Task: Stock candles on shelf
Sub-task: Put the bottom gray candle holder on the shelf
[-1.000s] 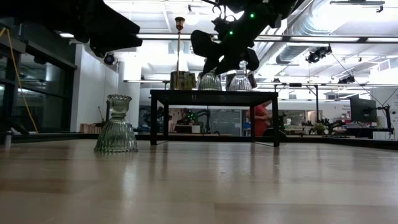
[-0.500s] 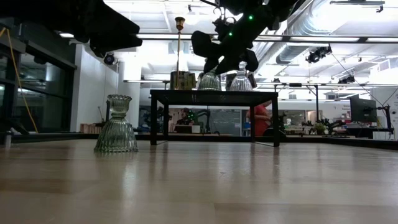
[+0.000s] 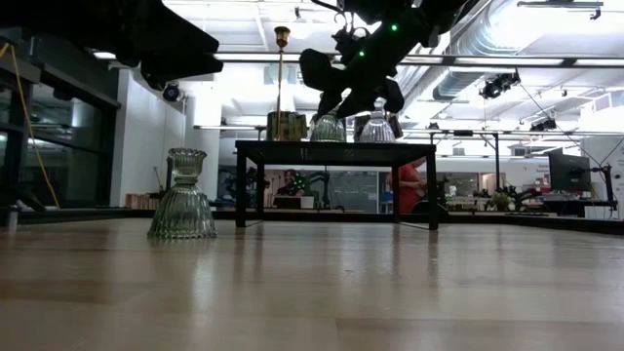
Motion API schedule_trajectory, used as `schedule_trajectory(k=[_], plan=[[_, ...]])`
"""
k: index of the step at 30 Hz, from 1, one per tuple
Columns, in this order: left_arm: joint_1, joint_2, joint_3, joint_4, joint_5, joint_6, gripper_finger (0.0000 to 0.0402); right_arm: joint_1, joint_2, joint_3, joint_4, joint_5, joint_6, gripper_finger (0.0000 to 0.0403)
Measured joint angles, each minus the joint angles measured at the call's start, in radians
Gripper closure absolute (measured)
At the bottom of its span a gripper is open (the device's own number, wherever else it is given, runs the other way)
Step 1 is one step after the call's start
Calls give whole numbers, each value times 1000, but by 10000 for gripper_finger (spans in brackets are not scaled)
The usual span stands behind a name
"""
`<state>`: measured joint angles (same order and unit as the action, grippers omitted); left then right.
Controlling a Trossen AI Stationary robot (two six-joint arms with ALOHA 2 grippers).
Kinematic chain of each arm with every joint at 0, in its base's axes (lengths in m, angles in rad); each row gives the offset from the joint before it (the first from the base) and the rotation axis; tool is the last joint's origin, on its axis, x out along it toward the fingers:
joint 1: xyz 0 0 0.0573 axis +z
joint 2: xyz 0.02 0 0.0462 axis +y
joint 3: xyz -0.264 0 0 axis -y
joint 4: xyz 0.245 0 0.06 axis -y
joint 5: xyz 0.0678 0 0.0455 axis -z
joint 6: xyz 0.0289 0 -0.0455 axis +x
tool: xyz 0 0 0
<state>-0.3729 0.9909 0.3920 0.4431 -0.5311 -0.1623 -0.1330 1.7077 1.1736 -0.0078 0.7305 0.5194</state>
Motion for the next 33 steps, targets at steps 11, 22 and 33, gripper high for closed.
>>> schedule_trajectory(k=[11, 22, 33], plan=[[0, 0, 0, -5, 1, -3, 192, 0, 0, 0, -4, 2, -4, 217], [0, 0, 0, -8, 1, -3, 192, 0, -2, 0, -3, 2, -4, 203], [0, 0, 0, -12, 7, -10, 192, 0, -41, 0, 10, 2, -27, 203]])
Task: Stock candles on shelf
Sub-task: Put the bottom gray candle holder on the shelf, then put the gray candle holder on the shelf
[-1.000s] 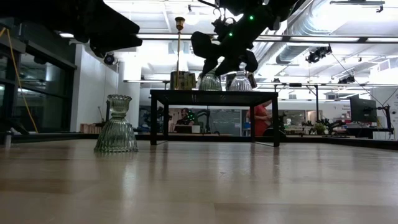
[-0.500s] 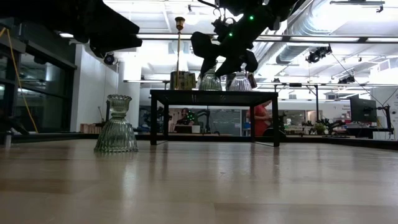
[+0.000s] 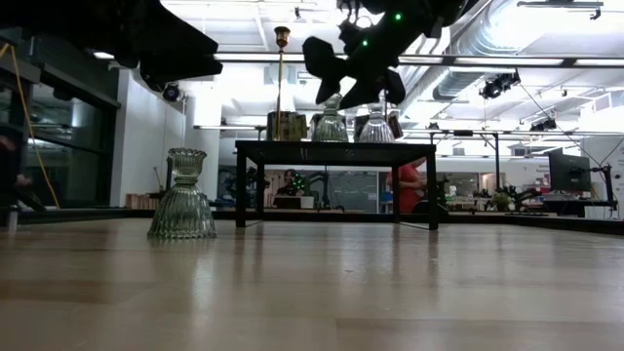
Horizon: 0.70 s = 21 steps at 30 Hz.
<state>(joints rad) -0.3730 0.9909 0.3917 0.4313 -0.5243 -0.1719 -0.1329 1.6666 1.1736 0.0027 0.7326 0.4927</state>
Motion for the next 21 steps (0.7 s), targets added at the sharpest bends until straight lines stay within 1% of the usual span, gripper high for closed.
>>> schedule_trajectory(k=[14, 21], plan=[[0, 0, 0, -6, 1, -2, 192, 0, -73, 0, 28, -3, -53, 204], [0, 0, 0, -14, -7, -2, 192, 37, -139, 0, 12, -2, -83, 204]])
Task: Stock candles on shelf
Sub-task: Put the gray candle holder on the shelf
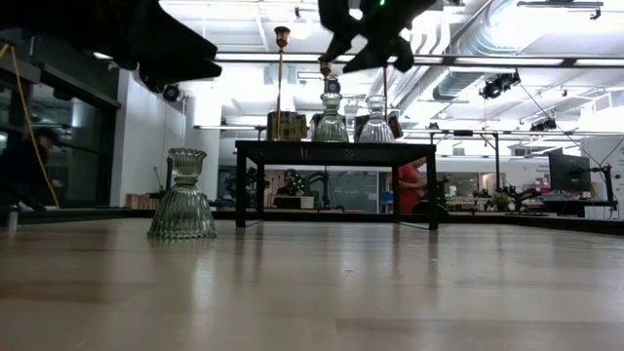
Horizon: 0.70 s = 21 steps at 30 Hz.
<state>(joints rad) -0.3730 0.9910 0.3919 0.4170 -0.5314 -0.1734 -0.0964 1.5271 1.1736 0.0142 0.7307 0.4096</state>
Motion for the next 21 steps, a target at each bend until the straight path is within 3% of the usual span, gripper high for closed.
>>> schedule_trajectory(k=[5, 12, 21], plan=[[0, 0, 0, -62, -6, -19, 192, 55, -52, 0, -90, -1, -45, 204], [0, 0, 0, -282, 30, -101, 192, 121, -108, 0, -231, 3, -43, 204], [0, 0, 0, -449, 54, -173, 192, 158, -108, 0, -251, 3, -44, 204]])
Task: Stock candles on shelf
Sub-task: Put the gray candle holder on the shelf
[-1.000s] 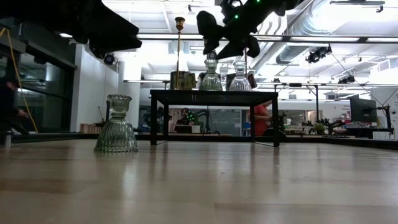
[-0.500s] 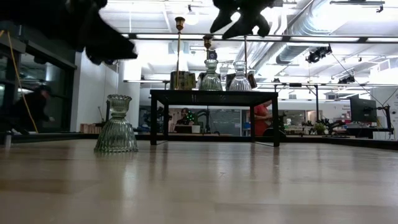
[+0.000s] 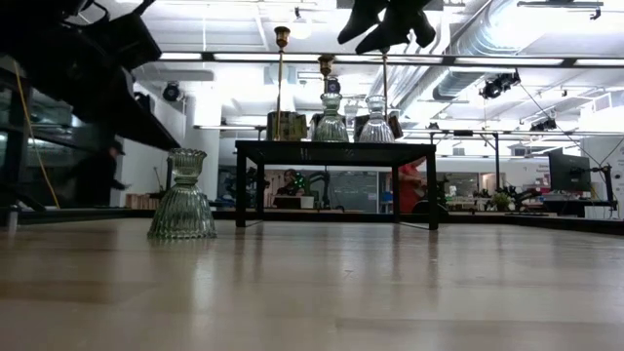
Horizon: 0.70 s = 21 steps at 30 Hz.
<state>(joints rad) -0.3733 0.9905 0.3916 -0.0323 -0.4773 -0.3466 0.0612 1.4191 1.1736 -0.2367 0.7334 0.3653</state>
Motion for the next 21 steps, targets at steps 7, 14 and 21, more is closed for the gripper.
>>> schedule_trajectory(k=[7, 14, 21], plan=[[0, 0, 0, -91, 28, -58, 192, 5, 1, 0, -2, -3, 0, 204], [0, 37, 0, -90, 24, -62, 192, 5, 1, 0, -2, -18, 7, 203], [0, 169, 0, -69, -14, -105, 158, 5, 2, 0, -16, -32, 8, 203]])
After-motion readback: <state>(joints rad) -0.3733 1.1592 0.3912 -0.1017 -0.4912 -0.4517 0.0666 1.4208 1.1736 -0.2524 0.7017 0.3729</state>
